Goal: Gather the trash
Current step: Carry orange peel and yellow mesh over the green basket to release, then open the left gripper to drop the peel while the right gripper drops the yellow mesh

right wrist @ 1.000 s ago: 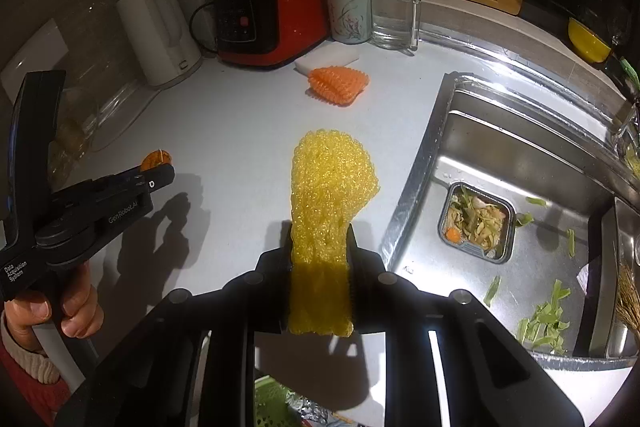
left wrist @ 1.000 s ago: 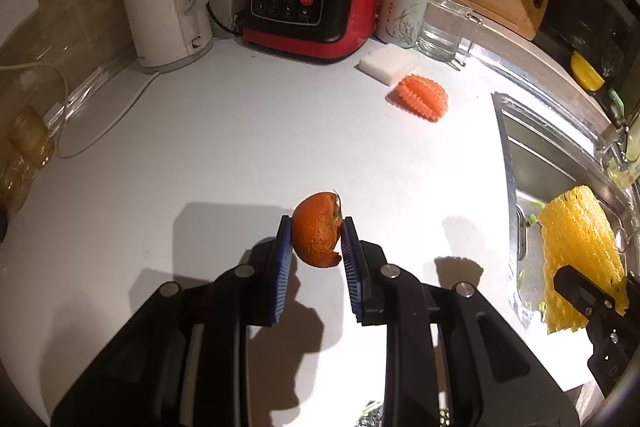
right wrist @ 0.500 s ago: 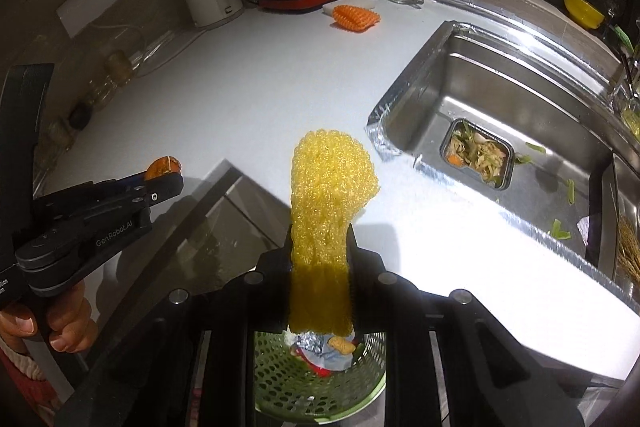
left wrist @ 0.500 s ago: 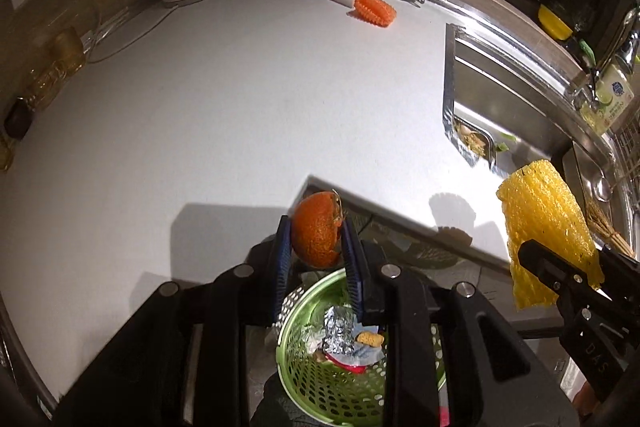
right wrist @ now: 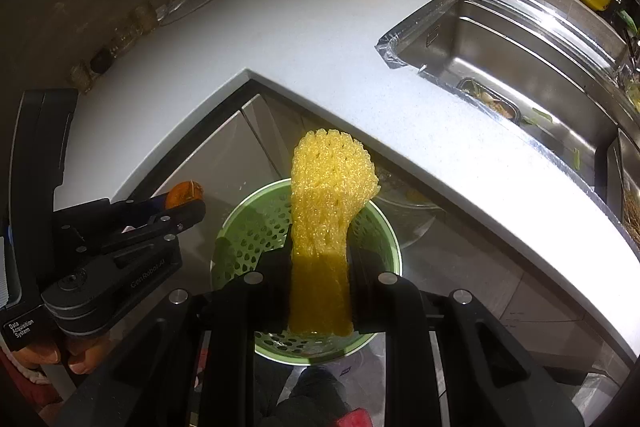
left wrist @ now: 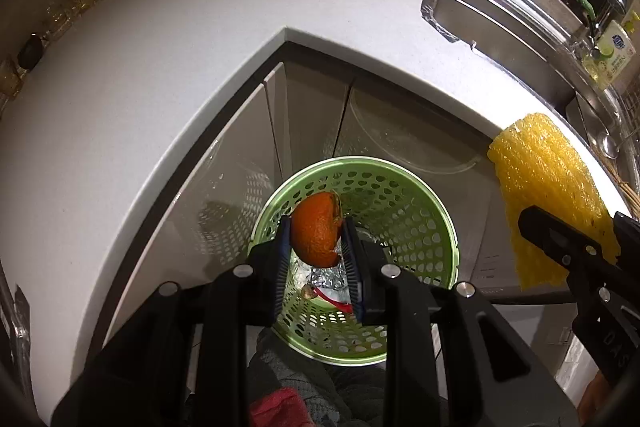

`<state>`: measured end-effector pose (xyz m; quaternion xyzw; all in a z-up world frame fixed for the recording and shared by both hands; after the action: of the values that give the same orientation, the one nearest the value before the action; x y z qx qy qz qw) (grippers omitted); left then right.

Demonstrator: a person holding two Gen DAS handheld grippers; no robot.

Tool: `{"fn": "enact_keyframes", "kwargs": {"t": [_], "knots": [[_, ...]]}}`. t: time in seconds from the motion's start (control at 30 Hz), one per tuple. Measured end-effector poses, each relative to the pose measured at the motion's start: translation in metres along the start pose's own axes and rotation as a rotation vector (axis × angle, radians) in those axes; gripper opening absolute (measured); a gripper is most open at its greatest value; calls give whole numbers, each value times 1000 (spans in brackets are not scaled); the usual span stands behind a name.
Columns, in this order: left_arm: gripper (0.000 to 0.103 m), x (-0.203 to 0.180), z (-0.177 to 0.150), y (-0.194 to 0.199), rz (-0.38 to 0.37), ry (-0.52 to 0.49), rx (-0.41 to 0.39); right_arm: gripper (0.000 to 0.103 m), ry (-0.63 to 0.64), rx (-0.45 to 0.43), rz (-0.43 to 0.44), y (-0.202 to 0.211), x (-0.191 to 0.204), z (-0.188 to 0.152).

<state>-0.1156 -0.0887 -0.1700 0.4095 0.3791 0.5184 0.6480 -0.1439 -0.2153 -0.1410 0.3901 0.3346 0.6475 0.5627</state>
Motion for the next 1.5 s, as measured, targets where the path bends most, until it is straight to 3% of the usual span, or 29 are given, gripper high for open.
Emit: {"fn": "enact_keyframes", "kwargs": {"t": [0.53, 0.67, 0.8, 1.37, 1.43, 1.47, 1.5], "knots": [[27, -14, -11, 0, -5, -13, 8, 23, -17, 7, 10, 5, -7, -13], [68, -17, -10, 4, 13, -25, -12, 23, -23, 4, 11, 6, -7, -13], [84, -17, -10, 7, 19, -31, -18, 23, -26, 3, 11, 6, -9, -12], [95, 11, -7, 13, 61, 49, -24, 24, 8, 45, 54, -6, 2, -13], [95, 14, -7, 14, 69, 58, -28, 40, 18, 60, 64, -9, 6, -14], [95, 16, -7, 15, 72, 63, -28, 60, 16, 59, 58, -10, 6, -14], [95, 17, -8, 15, 75, 69, -27, 73, 13, 54, 50, -9, 7, -13]]}}
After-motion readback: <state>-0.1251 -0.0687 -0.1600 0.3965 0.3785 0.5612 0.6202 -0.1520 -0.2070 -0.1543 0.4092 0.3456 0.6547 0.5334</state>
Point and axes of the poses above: each gripper's, at about its wrist camera, not at the fingertips, and y roughly against the way its jaws point, x to its left, z to its top, the point moved 2 cm from there along -y, roughly the way its jaws point, and after that the axes turned 1 degree about x, right-handed, at the moved point
